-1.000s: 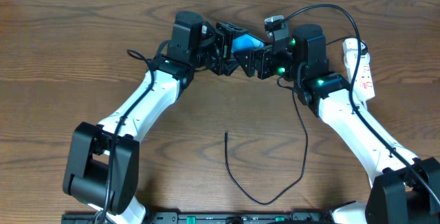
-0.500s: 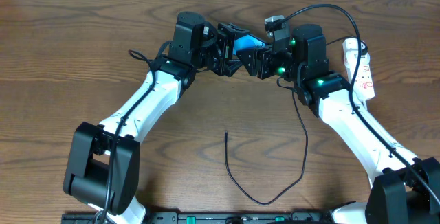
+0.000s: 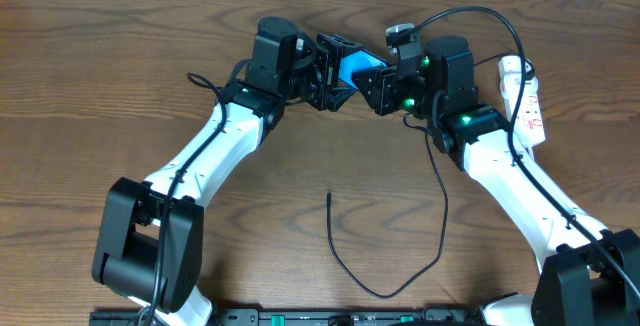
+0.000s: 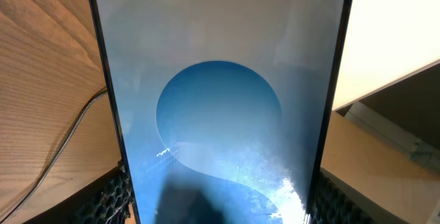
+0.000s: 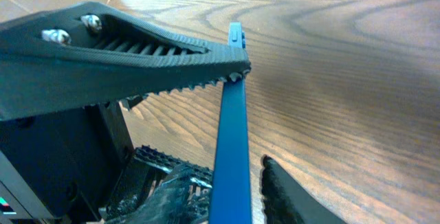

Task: Plug charger to phone and switch on socket
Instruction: 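Close the right gripper on the phone's side edge beside the left gripper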

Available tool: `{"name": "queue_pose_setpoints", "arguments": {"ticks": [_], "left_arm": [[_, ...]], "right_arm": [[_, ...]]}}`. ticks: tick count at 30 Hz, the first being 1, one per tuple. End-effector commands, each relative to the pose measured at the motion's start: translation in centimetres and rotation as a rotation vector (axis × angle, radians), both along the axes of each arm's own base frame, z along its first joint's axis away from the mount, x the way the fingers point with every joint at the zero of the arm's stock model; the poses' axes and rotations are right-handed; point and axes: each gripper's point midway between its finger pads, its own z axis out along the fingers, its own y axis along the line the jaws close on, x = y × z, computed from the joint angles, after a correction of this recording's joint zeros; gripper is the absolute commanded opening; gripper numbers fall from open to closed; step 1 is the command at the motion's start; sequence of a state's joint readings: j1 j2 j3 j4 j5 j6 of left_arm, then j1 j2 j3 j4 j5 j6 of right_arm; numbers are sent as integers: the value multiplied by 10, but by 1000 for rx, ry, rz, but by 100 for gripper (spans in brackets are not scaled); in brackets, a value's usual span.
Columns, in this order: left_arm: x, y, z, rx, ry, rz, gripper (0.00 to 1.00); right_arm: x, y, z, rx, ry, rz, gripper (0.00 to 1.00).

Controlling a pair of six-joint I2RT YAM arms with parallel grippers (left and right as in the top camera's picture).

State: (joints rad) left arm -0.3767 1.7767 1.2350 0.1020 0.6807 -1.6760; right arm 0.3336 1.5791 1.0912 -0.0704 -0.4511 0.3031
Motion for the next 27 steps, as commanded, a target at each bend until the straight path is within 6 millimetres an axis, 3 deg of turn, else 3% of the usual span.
{"name": "queue_pose_setpoints", "arguments": {"ticks": [1,4,8,15,23,24,27], "left_arm": [[2,-2,30,-30,-65,-5,7],[2,-2,30,-30,-65,-5,7],[2,-2,30,-30,-65,-5,7],[2,-2,30,-30,-65,-5,7],[2,-2,30,-30,-65,-5,8],[2,-2,30,-30,-65,-5,17],[2,-2,30,-30,-66,-5,61]], "right_arm": [[2,4,7,1,-18,6,30],[2,4,7,1,-18,6,28],[2,4,7,1,-18,6,13],[2,4,7,1,-18,6,1],[2,4,7,2,-17,7,1],[2,4,7,4,-16,5,1],[2,4,7,3,-15,5,1]]}}
